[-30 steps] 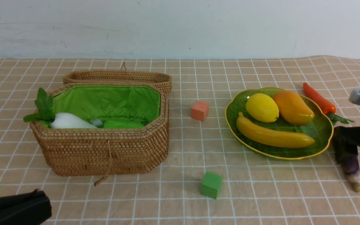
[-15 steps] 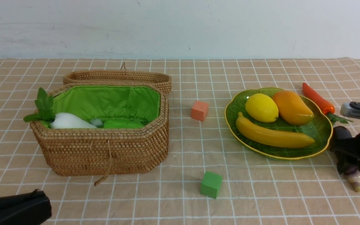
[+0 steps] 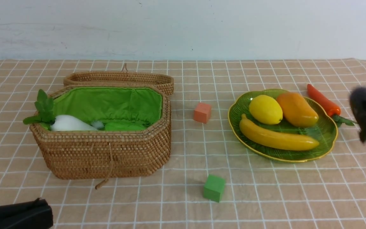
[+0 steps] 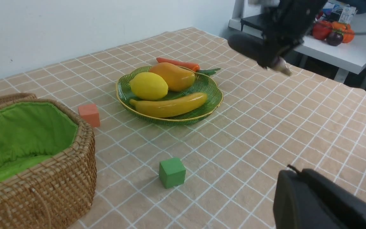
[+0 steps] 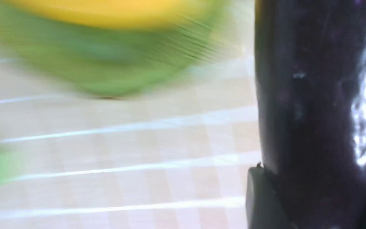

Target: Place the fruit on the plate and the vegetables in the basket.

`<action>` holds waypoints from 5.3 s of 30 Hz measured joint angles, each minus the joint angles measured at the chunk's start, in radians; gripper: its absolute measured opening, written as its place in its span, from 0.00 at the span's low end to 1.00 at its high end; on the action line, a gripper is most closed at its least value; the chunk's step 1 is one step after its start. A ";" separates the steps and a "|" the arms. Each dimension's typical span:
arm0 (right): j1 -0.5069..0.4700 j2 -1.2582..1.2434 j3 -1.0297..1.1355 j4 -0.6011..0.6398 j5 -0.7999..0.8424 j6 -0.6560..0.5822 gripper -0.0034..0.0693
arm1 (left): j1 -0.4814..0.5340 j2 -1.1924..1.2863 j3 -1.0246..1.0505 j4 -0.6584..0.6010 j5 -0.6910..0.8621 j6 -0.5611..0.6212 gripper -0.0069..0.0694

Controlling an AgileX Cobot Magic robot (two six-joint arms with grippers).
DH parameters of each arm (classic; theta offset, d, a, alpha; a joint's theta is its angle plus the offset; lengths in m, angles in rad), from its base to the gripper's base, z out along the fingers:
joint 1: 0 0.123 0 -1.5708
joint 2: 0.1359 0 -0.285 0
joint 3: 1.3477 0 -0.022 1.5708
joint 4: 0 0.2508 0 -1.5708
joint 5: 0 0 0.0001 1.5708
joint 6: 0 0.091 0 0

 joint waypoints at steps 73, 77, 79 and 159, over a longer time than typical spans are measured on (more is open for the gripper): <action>-0.183 1.035 -0.930 0.064 -0.305 -0.145 0.80 | 0.000 0.000 0.000 0.739 -0.123 -0.757 0.07; -0.182 1.035 -0.931 -0.047 -0.298 -0.093 0.70 | 0.000 0.000 0.000 0.739 -0.123 -0.757 0.07; -0.182 1.035 -0.932 -0.072 -0.287 -0.082 0.60 | 0.000 0.000 0.000 0.739 -0.123 -0.757 0.07; 0.718 -0.552 0.115 -0.408 0.236 0.348 0.03 | 0.000 -0.375 0.320 0.708 -0.246 -0.838 0.07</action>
